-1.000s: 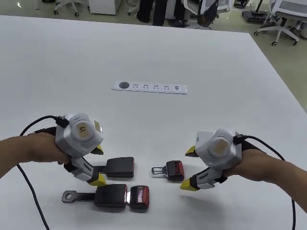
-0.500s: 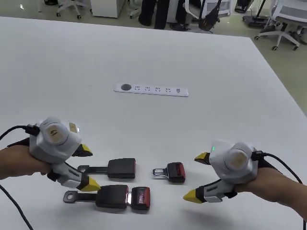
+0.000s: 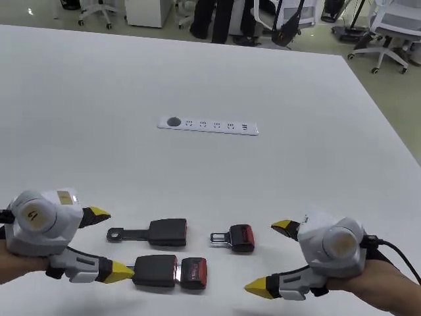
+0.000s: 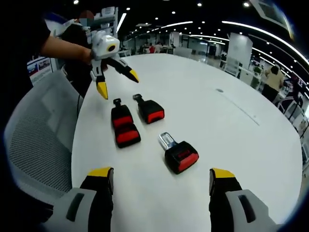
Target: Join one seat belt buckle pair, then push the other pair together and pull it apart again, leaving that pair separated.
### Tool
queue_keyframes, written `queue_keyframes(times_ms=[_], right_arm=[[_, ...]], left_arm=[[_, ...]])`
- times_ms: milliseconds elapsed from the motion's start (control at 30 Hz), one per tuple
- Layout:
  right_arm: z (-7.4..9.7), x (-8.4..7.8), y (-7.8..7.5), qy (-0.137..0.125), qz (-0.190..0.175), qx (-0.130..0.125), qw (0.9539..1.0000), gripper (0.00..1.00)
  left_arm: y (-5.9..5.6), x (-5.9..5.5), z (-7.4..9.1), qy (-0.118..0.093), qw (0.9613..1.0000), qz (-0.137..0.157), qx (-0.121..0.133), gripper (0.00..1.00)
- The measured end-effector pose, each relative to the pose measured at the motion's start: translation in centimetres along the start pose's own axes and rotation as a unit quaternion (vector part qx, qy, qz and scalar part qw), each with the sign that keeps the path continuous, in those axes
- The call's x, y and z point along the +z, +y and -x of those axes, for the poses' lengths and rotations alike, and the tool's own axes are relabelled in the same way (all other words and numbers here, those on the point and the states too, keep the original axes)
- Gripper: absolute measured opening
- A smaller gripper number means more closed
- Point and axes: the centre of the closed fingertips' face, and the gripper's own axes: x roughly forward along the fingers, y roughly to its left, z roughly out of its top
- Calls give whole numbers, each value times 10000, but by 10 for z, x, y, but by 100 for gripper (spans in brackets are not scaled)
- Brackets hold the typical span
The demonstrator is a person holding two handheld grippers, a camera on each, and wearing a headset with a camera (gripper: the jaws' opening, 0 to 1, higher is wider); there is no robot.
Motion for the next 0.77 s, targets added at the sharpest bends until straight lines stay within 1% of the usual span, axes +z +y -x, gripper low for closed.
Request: queue_keyframes(times_ms=[67,167,233,267,300,333,367,433,500,533,567,600,633,667,700,767], right_arm=[[2,0,3,-67,-29,-45,10000,87],[3,0,7,-162,-81,-101,9998,90],[3,-1,7,-233,-162,-152,9995,91],[3,-1,7,-274,-179,-175,9993,92],[6,4,12,-353,-207,-209,9989,93],[7,6,14,-414,-215,-218,9987,95],[5,4,15,-462,-237,-209,9984,97],[4,2,18,-465,-285,-207,9983,98],[5,4,21,-496,-295,-226,9981,99],[6,6,25,-558,-291,-247,9977,99],[5,5,25,-589,-304,-255,9975,99],[5,7,26,-720,-390,-277,9963,99],[6,8,26,-766,-421,-295,9957,99],[7,8,27,-787,-427,-322,9955,99],[5,5,26,-784,-415,-342,9955,99],[7,5,27,-785,-389,-399,9954,99]], left_arm=[[0,-2,4,-125,9999,85,58,83],[-1,-6,7,-254,9995,104,150,87],[-6,-7,9,-348,9990,193,226,90],[-6,-8,10,-396,9986,241,252,91],[-7,-8,11,-467,9980,311,278,93],[-9,-7,11,-514,9976,346,305,94],[-11,-6,12,-557,9973,363,326,97],[-13,-10,15,-686,9963,385,354,99],[-16,-13,15,-730,9961,368,337,99],[-17,-15,15,-724,9961,381,328,100],[-17,-17,15,-707,9960,415,345,100],[-18,-16,16,-727,9958,429,360,100],[-18,-15,17,-773,9954,430,366,100],[-17,-18,19,-822,9950,444,362,100],[-17,-19,19,-836,9948,455,367,100],[-19,-18,20,-905,9942,465,351,100]])
